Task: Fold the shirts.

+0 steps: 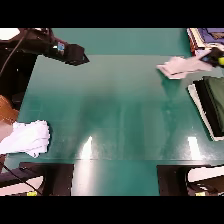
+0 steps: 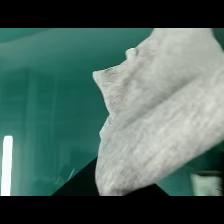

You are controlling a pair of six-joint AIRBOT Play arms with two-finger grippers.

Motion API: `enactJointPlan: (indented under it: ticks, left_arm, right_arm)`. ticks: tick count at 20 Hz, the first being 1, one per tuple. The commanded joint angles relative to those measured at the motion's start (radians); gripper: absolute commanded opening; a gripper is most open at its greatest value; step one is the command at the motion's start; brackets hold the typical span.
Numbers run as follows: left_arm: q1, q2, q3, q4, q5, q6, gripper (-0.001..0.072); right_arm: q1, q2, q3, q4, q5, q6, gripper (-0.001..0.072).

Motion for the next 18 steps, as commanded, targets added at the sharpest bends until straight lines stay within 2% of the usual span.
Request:
enactJointPlan:
  ticks: [1, 5, 9, 12, 18]
  left_arm:
    - [-0.058, 0.0, 0.0, 0.006, 0.026, 0.0, 0.0023]
    - [-0.057, 0.0, 0.0, 0.009, 0.028, 0.0, 0.0023]
    - [-0.057, 0.0, 0.0, 0.011, 0.028, 0.0, 0.0023]
    - [-0.057, 0.0, 0.0, 0.01, 0.025, 0.0, 0.0024]
    - [-0.057, 0.0, 0.0, 0.021, 0.024, 0.0, 0.0023]
  right_arm:
    - [-0.149, 0.006, 0.002, 0.0, -0.034, 0.002, 0.0011]
    - [-0.212, 0.006, 0.033, 0.079, -0.05, 0.001, 0.0011]
    - [-0.217, 0.006, 0.204, 0.06, -0.023, 0.001, 0.0012]
    - [-0.218, 0.031, 0.283, -0.012, 0.031, 0.002, 0.0011]
    - [-0.291, 0.225, 0.052, -0.062, 0.039, 0.001, 0.0011]
